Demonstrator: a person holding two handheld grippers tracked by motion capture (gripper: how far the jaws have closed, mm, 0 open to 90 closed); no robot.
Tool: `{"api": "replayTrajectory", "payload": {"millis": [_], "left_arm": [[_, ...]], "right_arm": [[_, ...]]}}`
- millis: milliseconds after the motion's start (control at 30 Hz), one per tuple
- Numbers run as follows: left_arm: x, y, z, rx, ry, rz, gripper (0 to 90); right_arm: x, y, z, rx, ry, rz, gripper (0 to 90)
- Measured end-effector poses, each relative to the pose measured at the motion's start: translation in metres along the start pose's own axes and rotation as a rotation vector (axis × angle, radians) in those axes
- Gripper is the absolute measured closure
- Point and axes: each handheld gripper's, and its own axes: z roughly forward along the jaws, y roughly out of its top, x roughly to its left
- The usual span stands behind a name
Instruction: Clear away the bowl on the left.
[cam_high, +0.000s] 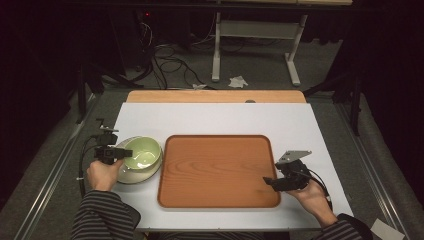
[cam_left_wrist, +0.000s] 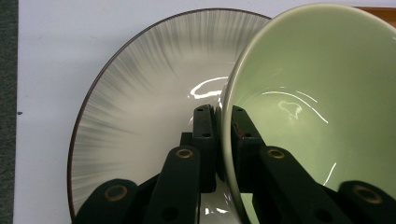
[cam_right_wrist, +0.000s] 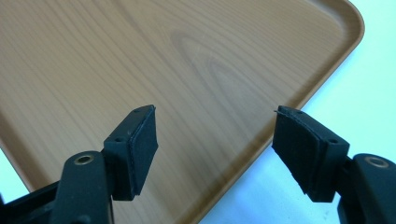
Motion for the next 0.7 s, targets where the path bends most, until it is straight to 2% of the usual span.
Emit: {"api": "replayTrajectory", "payload": {"millis": [133, 333, 700], "left_arm": [[0.001, 0.000, -0.001, 0.003, -0.011, -0.007, 83.6], [0.002, 0.000, -0.007, -0.025, -0.015, -0.010, 83.1], [-0.001, 0.000, -0.014, -0.054, -0.011, 0.012, 82.7]], "right_arm": [[0.000, 0.000, 0.000, -0.007, 0.002, -0.004, 32.4], [0.001, 0.000, -0.001, -0.008, 0.002, -0.003, 32.4], [0.000, 0.000, -0.002, -0.013, 0.004, 0.007, 32.3]]}}
